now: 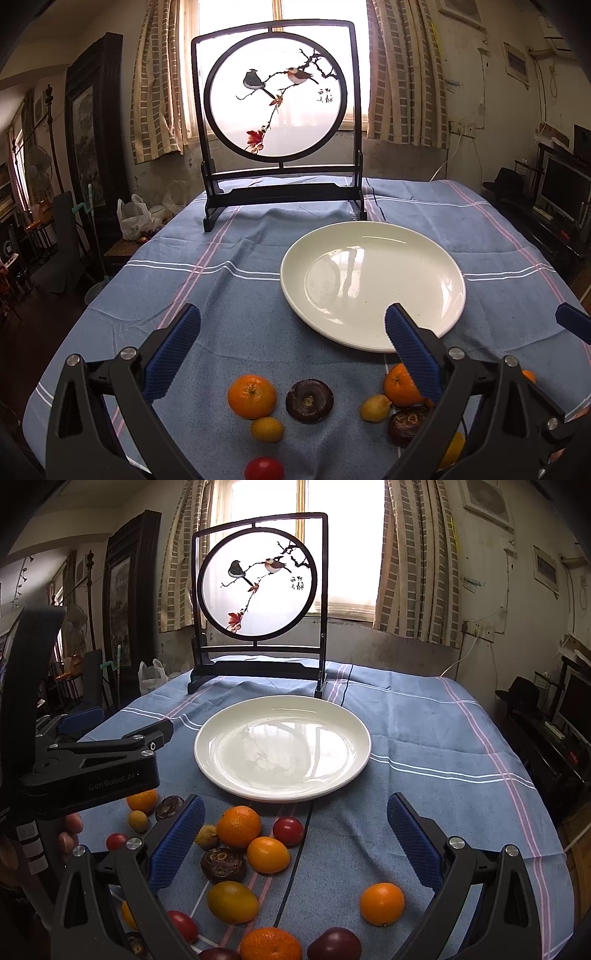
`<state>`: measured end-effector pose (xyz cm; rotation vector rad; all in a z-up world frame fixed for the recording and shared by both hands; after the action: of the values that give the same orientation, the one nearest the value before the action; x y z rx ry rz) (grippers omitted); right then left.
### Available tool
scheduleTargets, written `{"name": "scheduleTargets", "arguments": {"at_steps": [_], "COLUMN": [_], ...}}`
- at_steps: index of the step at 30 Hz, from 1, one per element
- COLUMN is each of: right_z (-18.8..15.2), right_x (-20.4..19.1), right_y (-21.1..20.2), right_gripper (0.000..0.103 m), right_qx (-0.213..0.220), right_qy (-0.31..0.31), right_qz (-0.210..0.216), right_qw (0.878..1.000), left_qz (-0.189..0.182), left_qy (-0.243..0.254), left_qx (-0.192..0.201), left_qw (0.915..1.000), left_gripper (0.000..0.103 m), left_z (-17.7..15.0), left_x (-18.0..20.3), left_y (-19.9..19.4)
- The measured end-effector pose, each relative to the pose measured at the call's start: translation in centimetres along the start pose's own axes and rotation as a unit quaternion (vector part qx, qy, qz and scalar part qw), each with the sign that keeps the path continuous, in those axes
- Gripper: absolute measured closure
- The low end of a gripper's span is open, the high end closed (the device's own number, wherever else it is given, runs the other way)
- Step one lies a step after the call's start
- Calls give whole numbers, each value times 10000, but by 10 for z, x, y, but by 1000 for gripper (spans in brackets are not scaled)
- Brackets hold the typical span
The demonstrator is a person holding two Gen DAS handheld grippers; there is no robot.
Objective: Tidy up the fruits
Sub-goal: 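Move both tools toward the scattered fruits, then grasp the dark passion fruit with the left tool while the right tool grasps a dark red plum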
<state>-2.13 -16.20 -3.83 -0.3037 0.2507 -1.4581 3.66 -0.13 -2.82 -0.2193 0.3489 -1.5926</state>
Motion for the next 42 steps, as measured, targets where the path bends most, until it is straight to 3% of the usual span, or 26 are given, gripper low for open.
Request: {"name": "scheduleTargets", "arguments": {"at_steps": [11,18,22,26,28,33,36,38,42], "right_z": [-2,-20,-36,-59,-70,-95,-103,-105,-99], "right_x": [-2,1,3,3,-2,-22,-34,-37,-42], "right_y": [-15,-42,-54,-61,-64,-66,-59,-53,-42], "right_gripper": [4,4,4,4,8,32,44,45,50], "right_qx": [-55,-442,-680,-1150,-1379,-1883,-2113,-2125,-2120], "right_qy": [-313,-651,-909,-740,-638,-710,-633,-650,-500], "right_qz": [195,529,597,951,1223,1614,1766,1714,1807], "right_qw": [9993,9955,9917,9860,9808,9662,9592,9598,9591], "left_qz": [-161,-1055,-1652,-2451,-2740,-3211,-3293,-3337,-3231], "left_qy": [94,445,891,1323,1558,1761,1853,1829,1811], "left_qx": [139,-1,-49,-439,-683,-1189,-1319,-1430,-1385], "left_qw": [9997,9934,9822,9594,9466,9229,9164,9136,9185], "left_gripper": [5,5,5,5,5,5,5,12,12], "left_z": [0,-17,-36,-68,-87,-124,-132,-135,-132], "left_x": [-3,-10,-3,13,21,38,49,55,57], "left_y": [-12,-43,-72,-97,-107,-119,-114,-107,-97]}}
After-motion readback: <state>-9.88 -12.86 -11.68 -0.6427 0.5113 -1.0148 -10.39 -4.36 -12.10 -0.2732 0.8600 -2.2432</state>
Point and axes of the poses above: each gripper's, at about its wrist camera, not at the fingertips, and y roughly the way its jaws point, x to its right, z to its top, the point moved 3 cm from there along y, roughly the way its jaws point, and after that the axes turned 11 degrees about x, right-handed, at the moved point
